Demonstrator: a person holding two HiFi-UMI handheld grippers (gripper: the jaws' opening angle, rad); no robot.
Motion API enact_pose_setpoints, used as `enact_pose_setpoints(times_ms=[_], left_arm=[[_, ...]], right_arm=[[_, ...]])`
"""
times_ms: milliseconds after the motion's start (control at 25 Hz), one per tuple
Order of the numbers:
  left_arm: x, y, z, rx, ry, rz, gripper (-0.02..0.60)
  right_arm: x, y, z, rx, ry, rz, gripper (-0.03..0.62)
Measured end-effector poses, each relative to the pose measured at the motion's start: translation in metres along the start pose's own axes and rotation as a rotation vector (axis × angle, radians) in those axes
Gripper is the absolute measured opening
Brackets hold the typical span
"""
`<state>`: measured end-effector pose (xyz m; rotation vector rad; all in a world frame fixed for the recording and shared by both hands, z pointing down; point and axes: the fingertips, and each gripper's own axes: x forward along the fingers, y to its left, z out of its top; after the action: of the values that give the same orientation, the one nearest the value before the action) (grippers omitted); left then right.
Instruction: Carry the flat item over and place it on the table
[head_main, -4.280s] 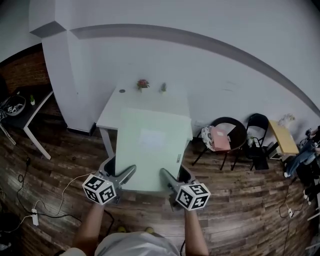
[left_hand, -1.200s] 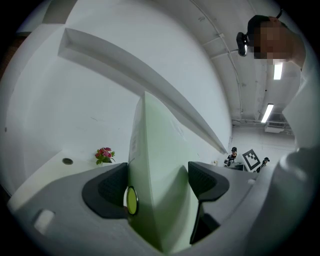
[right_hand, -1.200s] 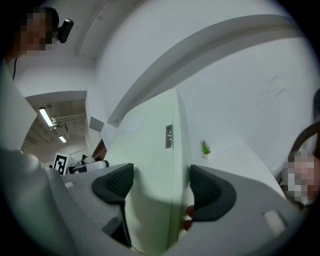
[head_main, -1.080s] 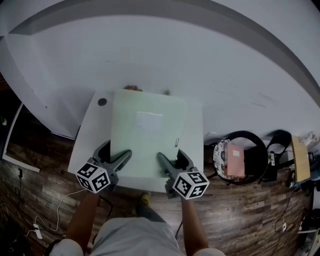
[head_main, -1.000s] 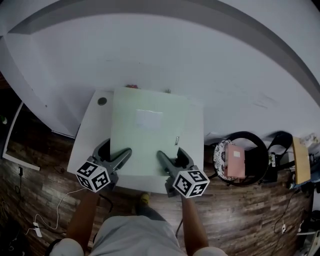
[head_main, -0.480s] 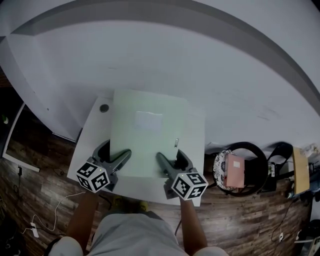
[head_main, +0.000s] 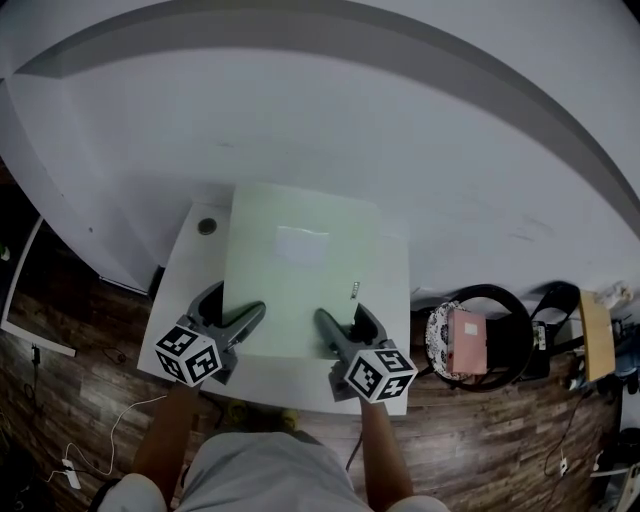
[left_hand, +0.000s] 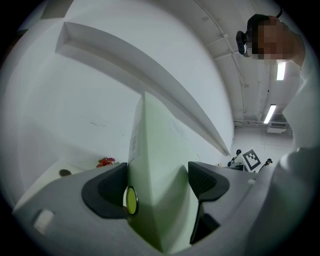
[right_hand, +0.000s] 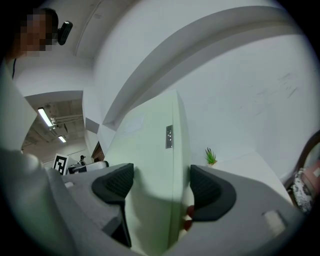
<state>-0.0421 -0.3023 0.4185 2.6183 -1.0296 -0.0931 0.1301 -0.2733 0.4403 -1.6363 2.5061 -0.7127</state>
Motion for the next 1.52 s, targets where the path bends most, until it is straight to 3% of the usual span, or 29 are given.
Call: enact_pose_setpoints(times_ms=[600, 1520], left_arm=[[0.010, 0.021, -0.022, -0.059, 0.045, -0.001, 0.376], [0.011, 0.051, -0.106, -0.195, 0.211, 0.037, 0.376]], right_arm=[[0.016, -0.012, -0.018, 0.020, 0.051, -0.032, 0.348], [0.027, -0.039, -0.097, 0.125, 0.219, -0.100, 0.348]])
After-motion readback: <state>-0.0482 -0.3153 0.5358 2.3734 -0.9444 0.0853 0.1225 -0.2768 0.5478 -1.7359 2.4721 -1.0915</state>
